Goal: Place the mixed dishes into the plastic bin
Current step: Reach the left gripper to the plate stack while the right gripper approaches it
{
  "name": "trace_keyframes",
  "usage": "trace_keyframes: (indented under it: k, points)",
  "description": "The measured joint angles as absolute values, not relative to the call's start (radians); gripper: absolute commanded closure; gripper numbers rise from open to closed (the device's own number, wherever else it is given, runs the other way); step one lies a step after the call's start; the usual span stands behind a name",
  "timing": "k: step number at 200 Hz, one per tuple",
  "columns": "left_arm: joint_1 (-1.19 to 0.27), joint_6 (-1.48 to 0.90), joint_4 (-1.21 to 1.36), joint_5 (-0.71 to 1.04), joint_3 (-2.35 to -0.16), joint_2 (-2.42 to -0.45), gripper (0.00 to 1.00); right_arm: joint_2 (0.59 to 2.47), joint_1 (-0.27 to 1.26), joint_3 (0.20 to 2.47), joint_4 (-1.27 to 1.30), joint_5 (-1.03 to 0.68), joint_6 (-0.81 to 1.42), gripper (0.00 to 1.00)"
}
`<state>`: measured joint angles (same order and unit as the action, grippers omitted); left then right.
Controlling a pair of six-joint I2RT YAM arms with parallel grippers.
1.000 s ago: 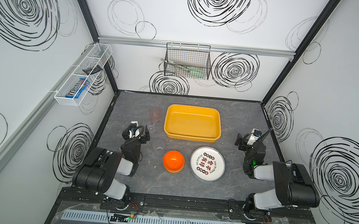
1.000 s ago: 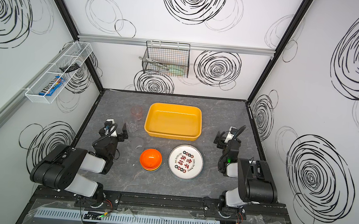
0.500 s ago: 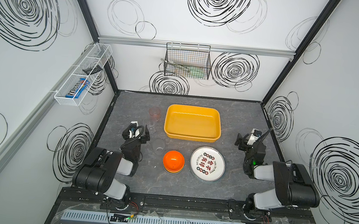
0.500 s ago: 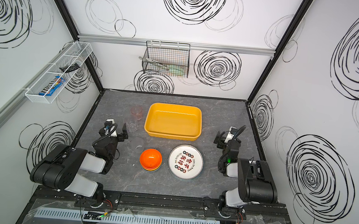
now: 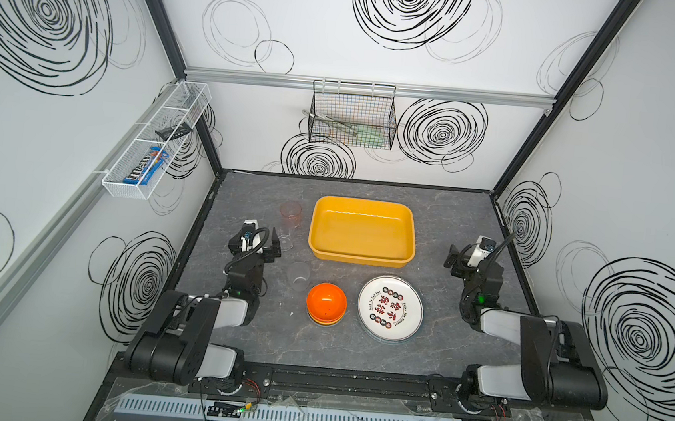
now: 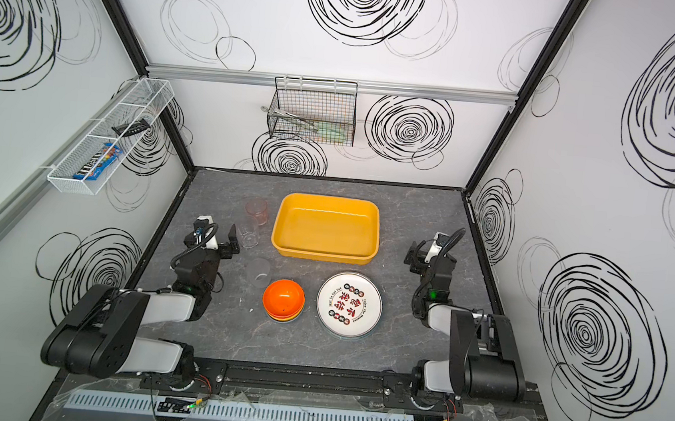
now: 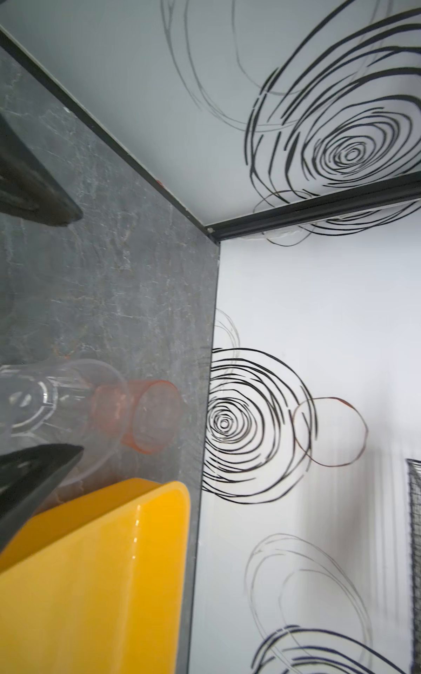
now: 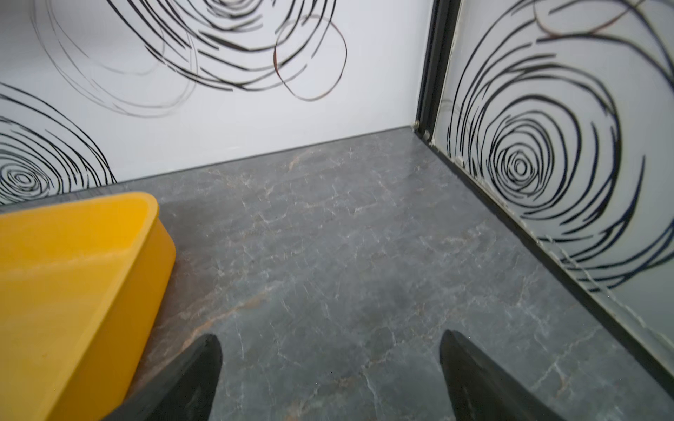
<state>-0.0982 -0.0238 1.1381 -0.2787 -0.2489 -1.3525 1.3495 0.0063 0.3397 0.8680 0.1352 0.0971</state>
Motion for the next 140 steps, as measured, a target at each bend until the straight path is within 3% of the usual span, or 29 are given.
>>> trace_keyframes:
  k: [36,74,96,140]
  points:
    - [-0.113,-0.076,0.897,-0.336,-0.367,-1.254,0.04,1.222,0.006,0.42,0.702,0.094,0.154,0.03]
    - [-0.109,-0.258,0.616,-0.279,-0.574,-1.205,0.04,1.124,0.0,0.535,0.445,0.056,0.337,0.03]
    - [-0.057,-0.416,0.49,-0.134,-0.661,-1.205,0.04,1.09,-0.058,0.592,0.296,-0.011,0.505,0.0]
    - [-0.021,-0.606,0.371,0.126,-0.668,-1.21,0.0,1.031,-0.159,0.533,0.189,-0.252,0.684,0.16]
